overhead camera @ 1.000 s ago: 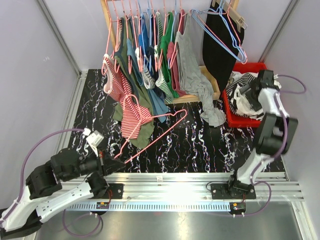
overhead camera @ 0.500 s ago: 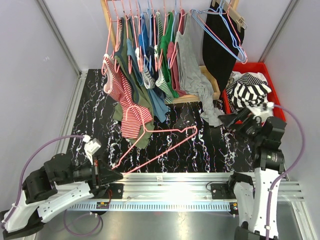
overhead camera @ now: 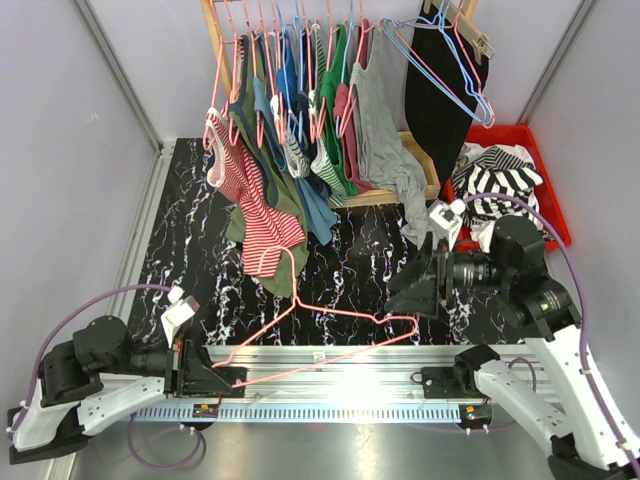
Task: Remove the tank top from the hanger
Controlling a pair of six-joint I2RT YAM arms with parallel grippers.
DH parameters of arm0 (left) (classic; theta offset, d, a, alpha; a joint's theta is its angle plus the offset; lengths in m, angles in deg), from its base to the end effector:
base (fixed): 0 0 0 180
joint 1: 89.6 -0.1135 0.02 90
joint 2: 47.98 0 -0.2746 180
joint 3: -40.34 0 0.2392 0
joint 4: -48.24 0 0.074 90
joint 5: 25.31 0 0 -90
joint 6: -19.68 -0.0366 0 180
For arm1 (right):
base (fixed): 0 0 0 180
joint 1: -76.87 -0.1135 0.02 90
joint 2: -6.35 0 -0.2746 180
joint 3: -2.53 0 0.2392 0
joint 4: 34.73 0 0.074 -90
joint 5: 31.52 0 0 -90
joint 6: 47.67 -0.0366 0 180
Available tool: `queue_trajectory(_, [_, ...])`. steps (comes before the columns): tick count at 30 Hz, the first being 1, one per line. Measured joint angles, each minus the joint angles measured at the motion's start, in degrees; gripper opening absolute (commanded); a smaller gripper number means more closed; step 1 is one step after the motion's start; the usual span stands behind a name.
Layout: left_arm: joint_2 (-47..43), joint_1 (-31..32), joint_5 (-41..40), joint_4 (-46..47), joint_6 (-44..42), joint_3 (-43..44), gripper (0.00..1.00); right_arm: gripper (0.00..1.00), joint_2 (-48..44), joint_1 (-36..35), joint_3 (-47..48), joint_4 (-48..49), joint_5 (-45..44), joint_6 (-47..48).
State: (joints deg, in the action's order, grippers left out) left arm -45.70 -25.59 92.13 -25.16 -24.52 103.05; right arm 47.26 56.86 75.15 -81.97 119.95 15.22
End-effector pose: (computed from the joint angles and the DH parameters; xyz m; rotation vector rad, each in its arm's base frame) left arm -0.0294 0.0219 0.3086 0.7455 2.0371 -1.6855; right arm 0.0868 0.0658 0.3946 -0.7019 1.8509 1.5311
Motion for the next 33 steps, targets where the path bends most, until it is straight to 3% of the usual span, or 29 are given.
queue_trajectory(4, [-0.87, 1.92, 0.11, -0.26, 1.31, 0.09, 0.00, 1.00, 1.86, -11.15, 2.36, -6.75, -2.05, 6.40])
queue_trajectory(11, [-1.51, 6.60, -2.58, -0.74, 3.85, 1.07, 0.00, 0.98, 5.68, -21.88, 3.41, -16.31, -9.86, 12.41])
queue_trajectory(16, [-1.55, 7.78, -5.86, -2.32, 4.63, 2.89, 0.00, 0.77, 7.76, -25.46, 3.41, -18.36, -10.43, 13.92])
queue_trajectory(20, [-1.57, 8.85, -8.35, -2.71, 5.29, 4.26, 0.00, 0.51, 9.07, -28.41, 3.41, -19.26, -9.84, 14.43])
queue_trajectory(22, [-1.57, 9.33, -8.94, -2.84, 5.57, 4.22, 0.00, 0.44, 9.49, -29.55, 3.41, -19.50, -9.57, 14.60])
queue_trajectory(27, [-1.92, 10.03, -8.87, -3.21, 5.95, 4.17, 0.00, 0.33, 10.16, -30.25, 3.41, -20.39, -9.57, 15.10])
queue_trajectory(33, [-1.95, 10.84, -9.31, -3.69, 6.34, 4.17, 0.00, 0.30, 10.14, -30.27, 3.41, -20.46, -9.51, 15.47])
